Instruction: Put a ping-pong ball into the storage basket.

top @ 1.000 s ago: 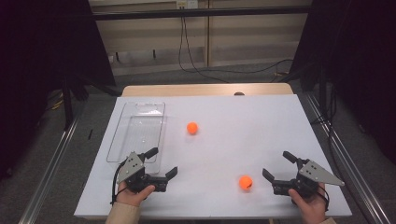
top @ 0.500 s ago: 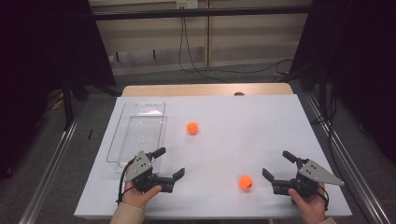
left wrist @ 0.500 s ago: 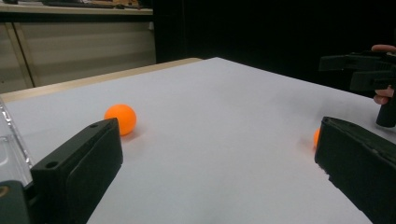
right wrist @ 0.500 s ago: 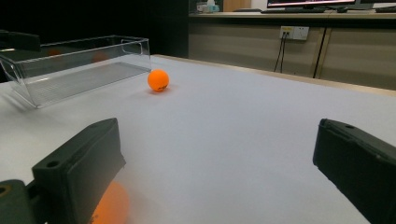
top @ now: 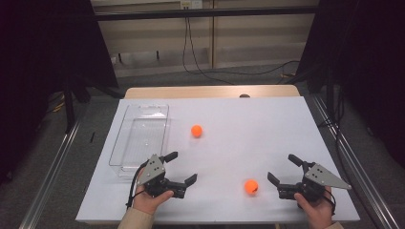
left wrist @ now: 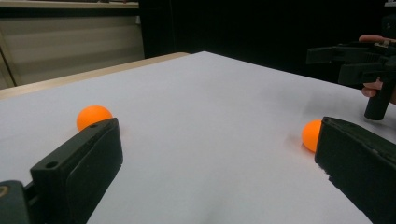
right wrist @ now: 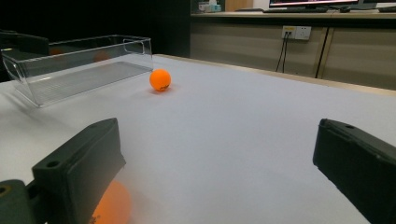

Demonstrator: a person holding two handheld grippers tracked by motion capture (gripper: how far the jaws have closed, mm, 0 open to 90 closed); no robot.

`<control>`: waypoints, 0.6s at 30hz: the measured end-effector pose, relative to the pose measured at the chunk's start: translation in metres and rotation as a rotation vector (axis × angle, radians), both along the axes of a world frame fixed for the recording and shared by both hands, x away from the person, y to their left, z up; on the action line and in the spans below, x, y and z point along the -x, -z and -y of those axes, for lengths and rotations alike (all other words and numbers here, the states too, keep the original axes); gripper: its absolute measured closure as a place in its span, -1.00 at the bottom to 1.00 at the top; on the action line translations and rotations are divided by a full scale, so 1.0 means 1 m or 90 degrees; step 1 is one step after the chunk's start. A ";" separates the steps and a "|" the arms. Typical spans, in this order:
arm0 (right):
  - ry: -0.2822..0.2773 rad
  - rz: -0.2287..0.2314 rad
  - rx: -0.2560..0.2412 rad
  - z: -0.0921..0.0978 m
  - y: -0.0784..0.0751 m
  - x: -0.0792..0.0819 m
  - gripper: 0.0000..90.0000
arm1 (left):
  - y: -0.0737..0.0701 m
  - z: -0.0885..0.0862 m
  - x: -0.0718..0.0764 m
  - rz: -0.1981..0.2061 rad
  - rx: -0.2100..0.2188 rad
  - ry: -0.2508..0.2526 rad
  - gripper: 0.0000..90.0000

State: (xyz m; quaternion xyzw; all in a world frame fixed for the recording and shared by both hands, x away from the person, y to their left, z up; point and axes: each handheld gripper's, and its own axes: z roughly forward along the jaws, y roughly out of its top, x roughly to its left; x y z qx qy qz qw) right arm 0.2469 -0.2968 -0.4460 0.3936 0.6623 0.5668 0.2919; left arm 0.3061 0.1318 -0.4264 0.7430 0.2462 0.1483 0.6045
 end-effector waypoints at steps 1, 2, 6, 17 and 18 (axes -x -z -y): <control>-0.002 0.001 0.001 0.000 0.000 0.000 -0.98 | 0.000 0.003 0.000 -0.002 0.000 0.004 -0.98; -0.002 0.001 0.001 0.000 0.000 0.000 -0.98 | 0.000 0.004 0.001 -0.002 0.000 0.005 -0.98; -0.002 0.001 0.000 0.000 0.000 0.000 -0.98 | 0.000 0.009 0.001 -0.002 -0.005 0.013 -0.98; -0.002 0.001 -0.004 -0.001 0.000 0.000 -0.98 | 0.002 0.023 0.001 -0.006 -0.017 0.031 -0.98; -0.003 0.002 -0.003 -0.001 0.000 0.000 -0.98 | 0.002 0.025 0.001 -0.005 -0.017 0.032 -0.98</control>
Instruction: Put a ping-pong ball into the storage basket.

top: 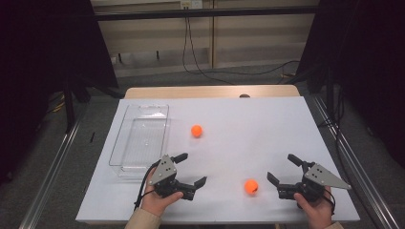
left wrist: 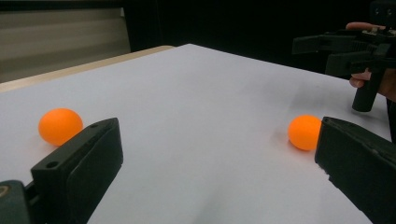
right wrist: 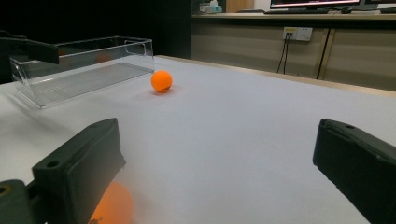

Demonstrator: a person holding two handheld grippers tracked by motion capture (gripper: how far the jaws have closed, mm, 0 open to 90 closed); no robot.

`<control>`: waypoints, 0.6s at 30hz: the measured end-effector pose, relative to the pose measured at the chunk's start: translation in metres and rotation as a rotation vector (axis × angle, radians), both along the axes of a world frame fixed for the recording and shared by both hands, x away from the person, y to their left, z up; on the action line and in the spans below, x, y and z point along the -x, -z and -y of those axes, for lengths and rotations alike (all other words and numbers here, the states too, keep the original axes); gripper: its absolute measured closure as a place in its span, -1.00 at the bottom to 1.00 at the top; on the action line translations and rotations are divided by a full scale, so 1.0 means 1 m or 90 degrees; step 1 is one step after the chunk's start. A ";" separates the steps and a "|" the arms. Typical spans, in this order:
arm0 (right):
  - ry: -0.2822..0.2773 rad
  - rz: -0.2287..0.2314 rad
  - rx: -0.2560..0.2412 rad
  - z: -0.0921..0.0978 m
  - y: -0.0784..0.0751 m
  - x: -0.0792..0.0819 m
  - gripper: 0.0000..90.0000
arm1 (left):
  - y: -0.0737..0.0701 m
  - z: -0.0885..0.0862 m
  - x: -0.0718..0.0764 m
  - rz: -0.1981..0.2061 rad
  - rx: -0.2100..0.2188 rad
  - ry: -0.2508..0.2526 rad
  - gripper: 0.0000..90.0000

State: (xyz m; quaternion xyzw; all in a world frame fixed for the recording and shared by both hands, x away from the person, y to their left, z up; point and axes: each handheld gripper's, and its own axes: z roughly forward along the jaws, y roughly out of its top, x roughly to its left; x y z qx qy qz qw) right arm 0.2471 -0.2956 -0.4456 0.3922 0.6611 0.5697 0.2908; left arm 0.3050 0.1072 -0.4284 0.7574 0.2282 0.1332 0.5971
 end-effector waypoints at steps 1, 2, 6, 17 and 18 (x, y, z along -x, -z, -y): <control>-0.001 -0.001 0.000 0.000 0.000 0.000 -0.98 | 0.000 0.001 0.000 -0.002 -0.001 0.002 -0.98; -0.001 -0.001 0.000 0.000 0.000 0.000 -0.98 | 0.000 0.002 0.000 -0.003 -0.001 0.004 -0.98; -0.001 -0.001 0.000 0.000 0.000 0.000 -0.98 | 0.001 0.007 0.000 -0.007 -0.003 0.011 -0.98; -0.009 -0.001 0.000 -0.001 0.000 -0.001 -0.97 | 0.001 0.016 -0.001 -0.010 -0.008 0.020 -0.98; -0.009 -0.001 0.000 -0.001 0.000 -0.001 -0.97 | 0.001 0.016 -0.001 -0.010 -0.008 0.020 -0.98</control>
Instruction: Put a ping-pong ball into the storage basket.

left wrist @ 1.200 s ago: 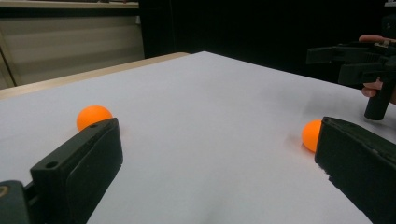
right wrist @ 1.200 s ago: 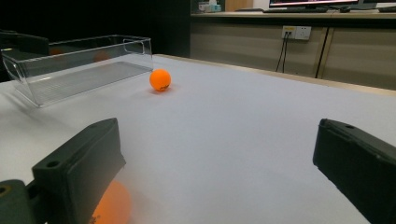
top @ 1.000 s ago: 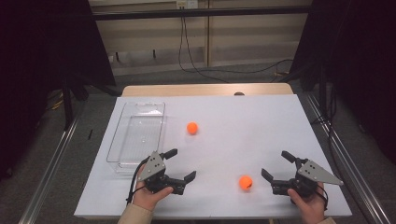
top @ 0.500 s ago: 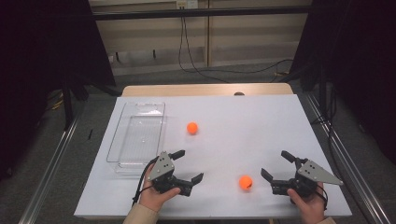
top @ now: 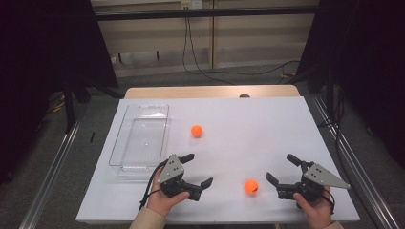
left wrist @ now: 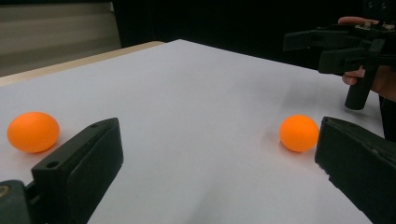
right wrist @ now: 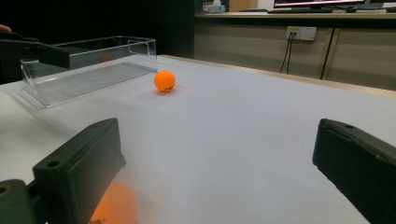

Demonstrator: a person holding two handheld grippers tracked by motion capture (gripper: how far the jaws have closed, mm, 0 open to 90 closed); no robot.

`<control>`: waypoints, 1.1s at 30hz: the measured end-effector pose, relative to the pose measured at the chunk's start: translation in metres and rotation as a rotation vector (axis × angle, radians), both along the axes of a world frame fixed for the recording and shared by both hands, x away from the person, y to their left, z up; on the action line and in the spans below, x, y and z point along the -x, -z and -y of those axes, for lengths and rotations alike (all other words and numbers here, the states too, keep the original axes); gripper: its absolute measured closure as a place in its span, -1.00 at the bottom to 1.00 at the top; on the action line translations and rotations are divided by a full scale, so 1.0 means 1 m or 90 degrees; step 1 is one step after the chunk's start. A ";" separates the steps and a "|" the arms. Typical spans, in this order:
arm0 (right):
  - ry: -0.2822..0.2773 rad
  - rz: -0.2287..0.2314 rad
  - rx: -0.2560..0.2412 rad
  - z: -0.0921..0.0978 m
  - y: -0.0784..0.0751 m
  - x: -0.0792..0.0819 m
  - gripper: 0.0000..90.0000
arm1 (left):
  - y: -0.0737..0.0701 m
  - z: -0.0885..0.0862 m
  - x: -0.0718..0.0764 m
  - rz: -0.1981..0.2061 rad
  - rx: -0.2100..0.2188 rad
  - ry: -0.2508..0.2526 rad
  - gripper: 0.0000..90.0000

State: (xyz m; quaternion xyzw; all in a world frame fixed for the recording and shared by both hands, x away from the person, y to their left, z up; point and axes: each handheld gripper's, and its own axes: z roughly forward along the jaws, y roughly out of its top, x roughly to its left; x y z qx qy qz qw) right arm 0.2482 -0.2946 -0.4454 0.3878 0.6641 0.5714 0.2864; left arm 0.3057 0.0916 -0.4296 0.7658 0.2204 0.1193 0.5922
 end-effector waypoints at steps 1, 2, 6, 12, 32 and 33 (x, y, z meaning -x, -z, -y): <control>0.000 0.000 0.000 0.000 0.000 0.000 -0.97 | 0.000 0.001 0.000 0.001 -0.005 0.003 -0.98; 0.000 0.000 0.000 0.000 0.000 0.000 -0.97 | 0.000 0.002 0.000 -0.002 -0.005 0.003 -0.98; 0.002 0.001 -0.001 0.000 0.000 0.000 -0.97 | 0.001 0.005 -0.001 -0.006 -0.009 0.007 -0.98; 0.003 0.001 0.000 0.001 0.000 0.000 -0.97 | 0.001 0.009 -0.001 -0.004 -0.013 0.011 -0.98; 0.001 0.001 0.001 0.000 0.000 -0.001 -0.97 | 0.003 0.020 -0.002 -0.014 -0.026 0.024 -0.98; 0.000 0.001 0.001 0.000 0.000 -0.001 -0.97 | 0.003 0.020 -0.002 -0.016 -0.024 0.023 -0.98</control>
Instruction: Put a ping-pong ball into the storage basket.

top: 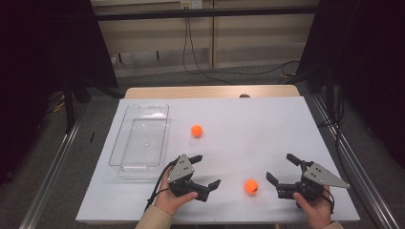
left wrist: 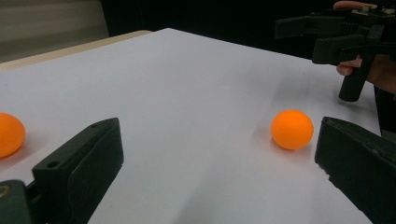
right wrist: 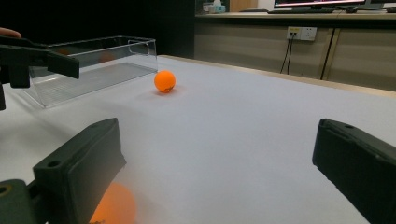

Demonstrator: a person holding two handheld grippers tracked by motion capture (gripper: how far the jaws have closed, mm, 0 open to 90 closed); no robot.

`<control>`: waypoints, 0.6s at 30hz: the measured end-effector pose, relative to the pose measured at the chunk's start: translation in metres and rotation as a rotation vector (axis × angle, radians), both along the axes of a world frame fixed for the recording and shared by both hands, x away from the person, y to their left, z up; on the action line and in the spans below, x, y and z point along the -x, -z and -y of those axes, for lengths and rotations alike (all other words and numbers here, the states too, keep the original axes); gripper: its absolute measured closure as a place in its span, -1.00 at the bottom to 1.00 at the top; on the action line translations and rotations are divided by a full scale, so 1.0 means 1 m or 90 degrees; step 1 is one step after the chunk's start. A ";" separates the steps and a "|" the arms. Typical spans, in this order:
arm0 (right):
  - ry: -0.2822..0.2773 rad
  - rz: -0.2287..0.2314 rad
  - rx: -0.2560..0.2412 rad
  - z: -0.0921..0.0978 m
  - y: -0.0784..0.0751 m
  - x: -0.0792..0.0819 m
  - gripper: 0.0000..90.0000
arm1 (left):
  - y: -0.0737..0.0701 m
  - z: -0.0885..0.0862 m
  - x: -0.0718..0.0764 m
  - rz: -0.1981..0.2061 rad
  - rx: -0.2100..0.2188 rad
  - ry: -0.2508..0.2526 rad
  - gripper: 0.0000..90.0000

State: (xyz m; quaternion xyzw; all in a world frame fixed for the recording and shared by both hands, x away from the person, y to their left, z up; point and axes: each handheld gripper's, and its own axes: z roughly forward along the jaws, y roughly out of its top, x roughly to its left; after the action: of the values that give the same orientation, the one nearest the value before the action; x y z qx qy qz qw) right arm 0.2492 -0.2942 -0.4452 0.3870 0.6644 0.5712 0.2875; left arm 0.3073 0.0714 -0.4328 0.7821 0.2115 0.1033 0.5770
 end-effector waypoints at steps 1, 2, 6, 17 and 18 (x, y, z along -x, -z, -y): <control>0.001 0.000 0.000 0.000 0.000 0.000 -0.97 | 0.000 0.000 0.000 0.000 0.000 0.000 -0.98; 0.000 0.000 0.001 0.000 0.000 0.000 -0.97 | 0.000 0.001 0.000 0.001 -0.002 0.000 -0.98; -0.001 0.000 0.000 0.000 0.000 0.000 -0.97 | 0.001 0.003 0.000 -0.004 -0.007 0.003 -0.98; -0.004 -0.001 0.000 -0.001 0.000 -0.001 -0.97 | 0.002 0.011 0.000 -0.011 -0.017 0.013 -0.98; -0.003 -0.001 0.000 -0.001 0.000 -0.001 -0.97 | 0.002 0.012 0.000 -0.010 -0.017 0.013 -0.98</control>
State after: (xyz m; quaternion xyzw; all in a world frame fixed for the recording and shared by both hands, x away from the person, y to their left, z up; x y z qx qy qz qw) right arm 0.2498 -0.2932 -0.4454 0.3859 0.6657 0.5712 0.2857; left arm 0.3070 0.0595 -0.4350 0.7924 0.2069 0.0938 0.5661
